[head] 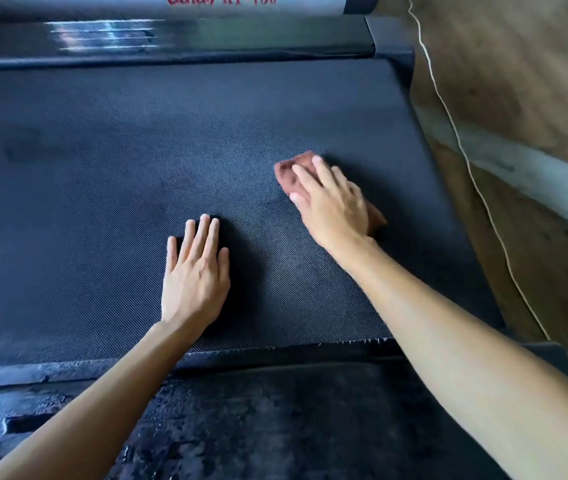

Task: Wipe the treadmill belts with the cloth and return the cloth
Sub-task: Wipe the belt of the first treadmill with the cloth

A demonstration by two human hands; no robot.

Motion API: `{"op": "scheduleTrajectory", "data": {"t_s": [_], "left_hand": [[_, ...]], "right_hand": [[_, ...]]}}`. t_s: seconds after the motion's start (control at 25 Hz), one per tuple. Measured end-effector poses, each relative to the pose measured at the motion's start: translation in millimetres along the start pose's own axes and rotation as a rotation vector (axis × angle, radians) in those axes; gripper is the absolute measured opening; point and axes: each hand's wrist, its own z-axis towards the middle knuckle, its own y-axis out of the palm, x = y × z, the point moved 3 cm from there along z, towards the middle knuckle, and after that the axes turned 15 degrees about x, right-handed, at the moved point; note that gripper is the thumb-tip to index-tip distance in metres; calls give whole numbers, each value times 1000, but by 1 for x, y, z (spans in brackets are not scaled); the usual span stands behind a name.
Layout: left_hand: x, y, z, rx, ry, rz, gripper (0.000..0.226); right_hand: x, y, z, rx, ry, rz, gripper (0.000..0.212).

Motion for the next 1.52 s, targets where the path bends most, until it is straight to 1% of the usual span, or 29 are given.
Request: {"op": "scheduleTrajectory", "data": {"t_s": [0.04,0.12,0.2,0.28,0.36,0.44,0.48,0.56,0.6,0.64,0.72,0.76,0.8,0.88,0.92,0.96,1.0,1.08,1.12,1.2,1.28,1.4,1.48,1.52], "left_hand": [[0,0,0,1,-9,-10,62],[-1,0,0,4,-37,-38,60],[-2,-1,-1,20,-47,-49,59],[-3,0,-2,16,-35,-34,60],[-2,1,-2,11,-28,-12,63],[0,0,-2,9,-23,6,65],[1,0,-1,12,-22,11,65],[0,0,-1,19,-37,8,63],[0,0,-1,21,-52,2,62],[0,0,-1,22,-66,-6,61],[-1,0,-2,27,-73,-13,62],[-1,0,-2,28,-67,-15,62],[-1,0,-2,26,-61,-17,63],[-1,0,-1,25,-50,-13,66],[-1,0,-1,21,-43,-10,66],[0,0,-1,20,-39,-9,66],[0,0,-1,19,-38,-9,66],[0,0,0,16,-41,-10,65],[0,0,1,16,-43,-13,65],[0,0,1,22,-45,-10,64],[0,-1,0,22,-39,-1,66],[1,-3,-1,6,-36,-1,68],[3,-3,-1,-4,-37,-6,66],[3,-3,0,-15,-42,-8,62]], "right_hand": [[-22,5,3,14,-33,34,47],[-49,-6,-30,27,-166,133,46],[-37,-32,-86,15,-244,185,47],[1,-51,-104,29,-203,178,47],[31,-40,-66,36,-96,78,48],[28,-11,-9,16,1,8,49],[13,3,12,-13,15,9,49],[-27,16,23,35,-48,72,46],[-43,10,9,54,-108,112,46],[-50,3,-14,39,-188,140,46],[-33,-23,-71,-8,-276,190,47],[-11,-37,-85,-1,-273,193,48],[15,-44,-86,3,-231,170,48],[52,-40,-57,4,-65,77,47],[54,-31,-40,7,10,35,47],[43,-23,-28,16,43,19,47],[22,-18,-26,39,29,34,47],[-19,-26,-51,46,-119,107,48],[-27,-33,-77,15,-200,136,48],[-16,-58,-124,-28,-263,184,48],[19,-72,-132,-9,-239,178,48],[56,-51,-82,12,-77,55,50],[38,-31,-51,11,30,12,50],[20,-27,-49,21,24,26,50]]}}
